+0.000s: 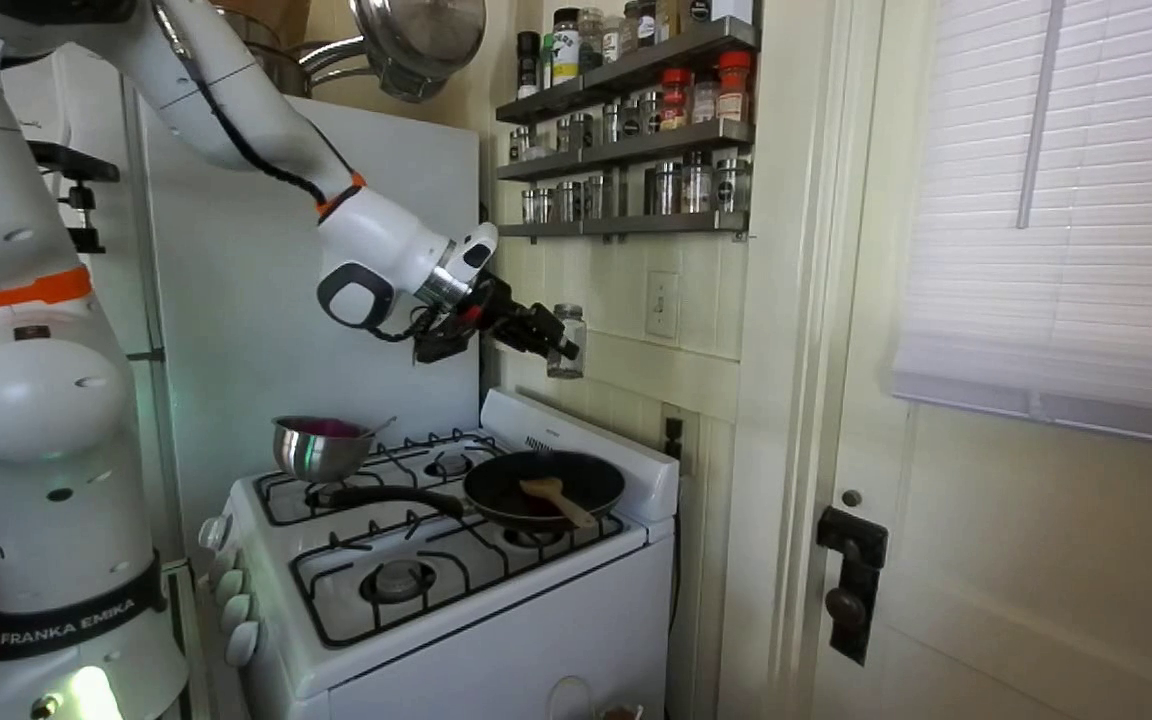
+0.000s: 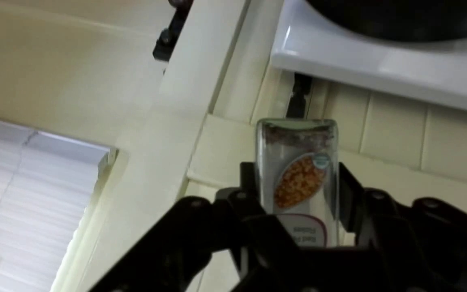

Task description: Grab a bottle, then put some spice onto the pan

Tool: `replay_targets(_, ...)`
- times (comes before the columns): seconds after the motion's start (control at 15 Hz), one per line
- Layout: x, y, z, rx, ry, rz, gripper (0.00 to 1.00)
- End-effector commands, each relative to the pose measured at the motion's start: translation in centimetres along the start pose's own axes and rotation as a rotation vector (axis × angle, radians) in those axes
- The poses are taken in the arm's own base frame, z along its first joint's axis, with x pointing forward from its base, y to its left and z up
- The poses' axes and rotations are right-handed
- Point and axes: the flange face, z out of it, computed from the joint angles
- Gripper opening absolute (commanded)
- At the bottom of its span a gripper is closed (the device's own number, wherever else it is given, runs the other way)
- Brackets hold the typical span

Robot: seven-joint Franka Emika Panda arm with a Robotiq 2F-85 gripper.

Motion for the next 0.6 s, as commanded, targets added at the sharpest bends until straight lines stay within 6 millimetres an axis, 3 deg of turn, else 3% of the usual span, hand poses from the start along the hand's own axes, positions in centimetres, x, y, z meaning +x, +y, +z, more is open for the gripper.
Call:
replay_targets(0.0,-4.2,0.8,2.2,-0.018,-0.169,-0.063,0.23)
replay_targets(0.2,-6.1,0.2,3.4,-0.118,-0.268,-0.168,0.23)
replay_targets(0.53,-4.5,-3.9,5.1,-0.238,-0.377,-0.391,0.23)
